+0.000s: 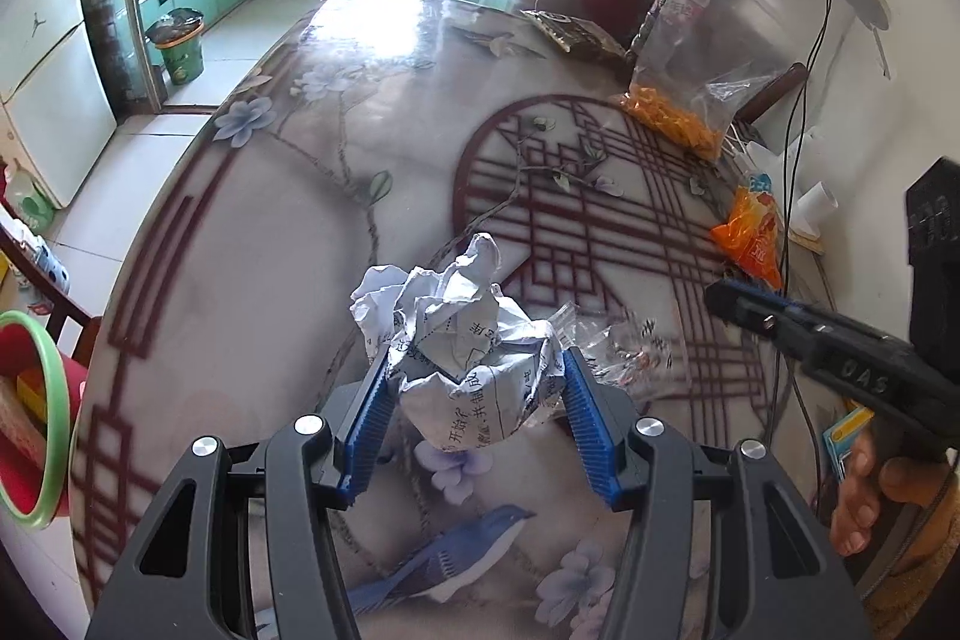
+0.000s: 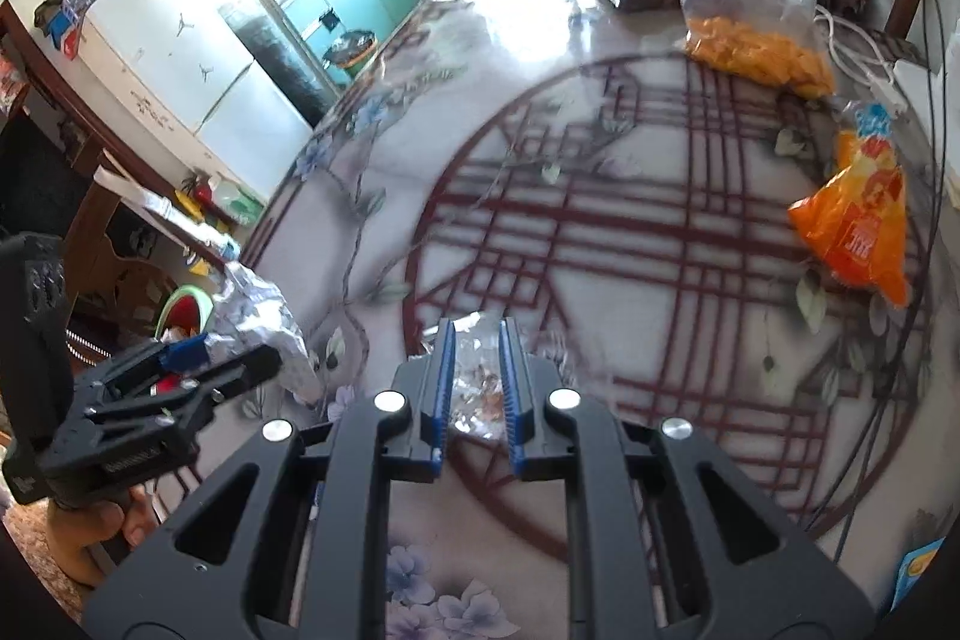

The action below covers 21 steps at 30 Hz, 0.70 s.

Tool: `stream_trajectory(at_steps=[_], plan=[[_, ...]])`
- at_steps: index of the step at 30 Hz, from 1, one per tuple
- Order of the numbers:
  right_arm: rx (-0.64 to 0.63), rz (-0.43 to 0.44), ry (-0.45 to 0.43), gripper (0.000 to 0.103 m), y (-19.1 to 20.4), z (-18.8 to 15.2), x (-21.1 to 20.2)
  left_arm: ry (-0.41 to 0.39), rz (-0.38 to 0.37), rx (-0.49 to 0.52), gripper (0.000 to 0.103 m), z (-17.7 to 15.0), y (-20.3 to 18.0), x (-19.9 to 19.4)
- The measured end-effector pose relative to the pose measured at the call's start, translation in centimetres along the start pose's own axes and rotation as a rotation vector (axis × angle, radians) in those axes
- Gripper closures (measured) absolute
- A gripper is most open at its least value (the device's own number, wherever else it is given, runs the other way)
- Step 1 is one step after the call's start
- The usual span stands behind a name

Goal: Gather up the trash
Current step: 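Lift the clear wrapper with the right gripper and regrip it higher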

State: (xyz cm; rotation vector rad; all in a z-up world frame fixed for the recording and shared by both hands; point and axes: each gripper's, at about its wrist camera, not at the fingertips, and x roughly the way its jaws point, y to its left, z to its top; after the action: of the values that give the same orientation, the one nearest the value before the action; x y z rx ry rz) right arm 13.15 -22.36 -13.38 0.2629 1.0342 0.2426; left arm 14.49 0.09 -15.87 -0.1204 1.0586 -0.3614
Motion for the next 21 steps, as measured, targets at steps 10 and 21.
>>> stream_trajectory(at_steps=[10,21], plan=[[-0.036,-0.123,0.06,0.016,-0.4,-0.2,3.1,0.017,-0.013,-0.02,0.05,-1.3,2.3,-0.9],[0.061,-0.18,0.154,0.083,-0.5,-1.8,7.6,0.024,-0.001,-0.029,0.05,-2.0,5.1,-2.4]])
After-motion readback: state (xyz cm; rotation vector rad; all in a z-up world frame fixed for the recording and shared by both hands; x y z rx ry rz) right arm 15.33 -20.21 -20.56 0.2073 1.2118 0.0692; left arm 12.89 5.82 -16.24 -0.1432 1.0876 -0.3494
